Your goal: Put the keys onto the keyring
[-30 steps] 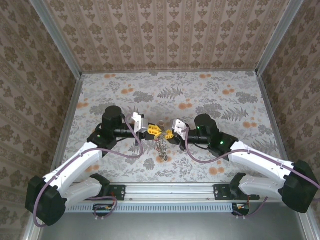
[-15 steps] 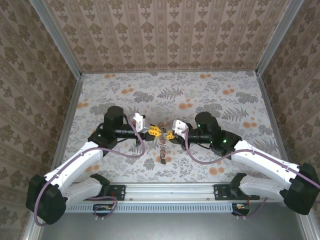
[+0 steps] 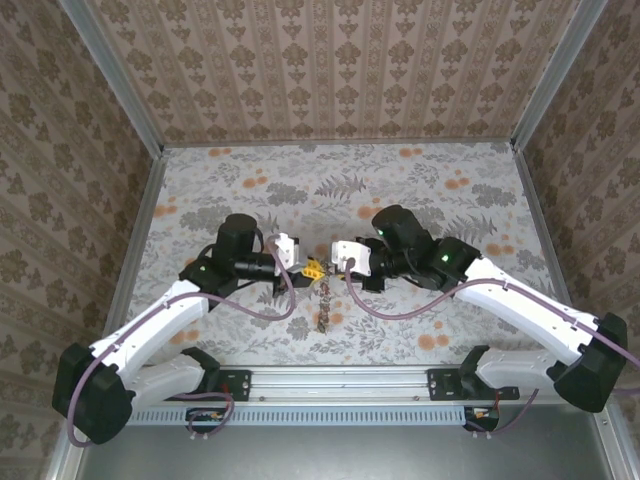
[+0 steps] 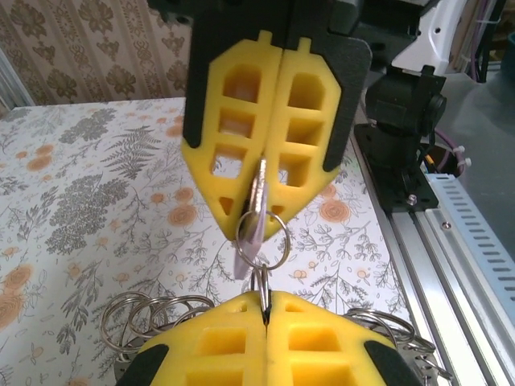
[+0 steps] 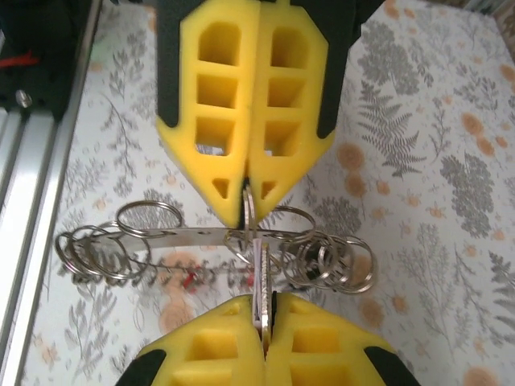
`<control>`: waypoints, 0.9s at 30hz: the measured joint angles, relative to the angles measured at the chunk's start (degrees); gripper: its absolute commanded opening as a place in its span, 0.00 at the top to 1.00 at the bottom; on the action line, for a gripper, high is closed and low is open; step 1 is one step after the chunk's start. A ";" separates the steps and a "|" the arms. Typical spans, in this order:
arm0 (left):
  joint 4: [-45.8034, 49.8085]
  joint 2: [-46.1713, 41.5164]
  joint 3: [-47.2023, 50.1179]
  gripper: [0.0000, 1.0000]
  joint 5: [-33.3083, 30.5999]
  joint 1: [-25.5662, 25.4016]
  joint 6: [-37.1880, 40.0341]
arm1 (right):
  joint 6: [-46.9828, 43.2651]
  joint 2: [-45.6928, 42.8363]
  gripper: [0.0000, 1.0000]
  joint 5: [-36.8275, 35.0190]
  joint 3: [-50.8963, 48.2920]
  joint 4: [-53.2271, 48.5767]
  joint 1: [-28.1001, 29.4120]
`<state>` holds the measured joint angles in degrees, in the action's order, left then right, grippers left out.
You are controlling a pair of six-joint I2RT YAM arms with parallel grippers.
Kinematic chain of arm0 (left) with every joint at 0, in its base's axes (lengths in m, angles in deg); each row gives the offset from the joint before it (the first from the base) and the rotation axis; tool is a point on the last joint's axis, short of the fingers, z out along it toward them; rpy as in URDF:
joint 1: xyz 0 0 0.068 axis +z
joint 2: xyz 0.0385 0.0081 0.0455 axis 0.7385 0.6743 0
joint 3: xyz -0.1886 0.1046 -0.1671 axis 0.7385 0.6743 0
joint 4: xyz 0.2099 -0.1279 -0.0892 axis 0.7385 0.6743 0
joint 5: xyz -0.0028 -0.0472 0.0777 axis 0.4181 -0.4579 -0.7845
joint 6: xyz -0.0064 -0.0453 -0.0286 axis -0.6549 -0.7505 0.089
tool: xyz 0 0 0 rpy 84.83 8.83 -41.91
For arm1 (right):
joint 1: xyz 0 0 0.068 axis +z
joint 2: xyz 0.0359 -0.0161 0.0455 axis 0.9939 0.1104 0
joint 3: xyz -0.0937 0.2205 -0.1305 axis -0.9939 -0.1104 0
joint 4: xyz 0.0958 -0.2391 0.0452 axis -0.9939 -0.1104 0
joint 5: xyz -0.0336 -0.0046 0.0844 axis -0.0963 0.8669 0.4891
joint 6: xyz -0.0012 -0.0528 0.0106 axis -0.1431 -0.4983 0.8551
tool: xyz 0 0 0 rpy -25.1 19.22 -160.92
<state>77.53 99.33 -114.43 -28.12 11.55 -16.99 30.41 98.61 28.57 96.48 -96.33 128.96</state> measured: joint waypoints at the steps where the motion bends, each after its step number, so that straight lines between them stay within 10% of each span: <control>1: 0.31 0.00 -0.07 1.00 -0.50 -0.13 0.57 | -1.44 0.59 1.00 -1.16 1.25 -1.86 0.31; 27: -3.04 0.04 3.56 0.65 -4.00 4.76 -6.01 | -29.59 5.66 1.00 -32.17 8.07 -7.85 9.73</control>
<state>74.50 99.38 -110.86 -32.12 16.31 -23.00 0.82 104.27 -3.61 104.54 -104.17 138.69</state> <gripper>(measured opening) 0.342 0.054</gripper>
